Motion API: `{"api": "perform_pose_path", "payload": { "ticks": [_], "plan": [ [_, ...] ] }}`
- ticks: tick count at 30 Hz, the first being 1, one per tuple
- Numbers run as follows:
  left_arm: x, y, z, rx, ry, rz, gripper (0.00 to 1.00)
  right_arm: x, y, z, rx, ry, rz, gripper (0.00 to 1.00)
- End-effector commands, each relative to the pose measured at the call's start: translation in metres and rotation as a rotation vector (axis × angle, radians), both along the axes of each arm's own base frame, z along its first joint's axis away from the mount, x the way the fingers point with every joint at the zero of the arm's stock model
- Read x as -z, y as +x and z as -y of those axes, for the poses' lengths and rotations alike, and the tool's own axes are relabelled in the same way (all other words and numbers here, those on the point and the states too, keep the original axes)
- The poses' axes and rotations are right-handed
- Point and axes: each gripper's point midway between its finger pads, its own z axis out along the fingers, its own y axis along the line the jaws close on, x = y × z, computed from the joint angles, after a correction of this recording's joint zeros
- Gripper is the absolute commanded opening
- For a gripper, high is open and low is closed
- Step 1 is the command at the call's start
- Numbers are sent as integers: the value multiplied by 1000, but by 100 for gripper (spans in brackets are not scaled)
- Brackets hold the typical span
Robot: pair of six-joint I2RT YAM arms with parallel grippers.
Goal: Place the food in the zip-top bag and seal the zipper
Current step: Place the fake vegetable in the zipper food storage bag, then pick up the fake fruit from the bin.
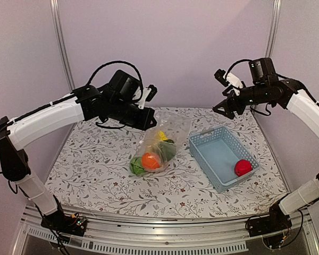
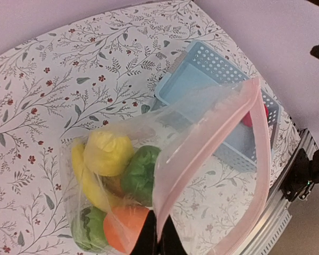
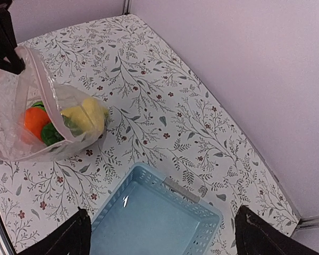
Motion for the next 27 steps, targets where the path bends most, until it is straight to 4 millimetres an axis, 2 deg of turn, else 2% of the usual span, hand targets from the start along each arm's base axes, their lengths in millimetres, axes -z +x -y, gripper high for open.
{"api": "perform_pose_path", "payload": {
  "ticks": [1,6,11,21,27],
  "plan": [
    [-8,-3,-3,1,-16,10,0,33,-5,23,55,-16,-100,92],
    [-11,-1,-1,3,-25,22,0,71,-9,48,109,-77,-184,93],
    [-13,-1,0,3,-31,27,0,98,-13,66,149,-131,-235,92],
    [-13,0,-4,-10,-42,41,0,140,-22,86,190,-217,-319,91],
    [-9,0,-4,-7,-32,36,0,171,-30,99,209,-300,-379,87]
  ]
}}
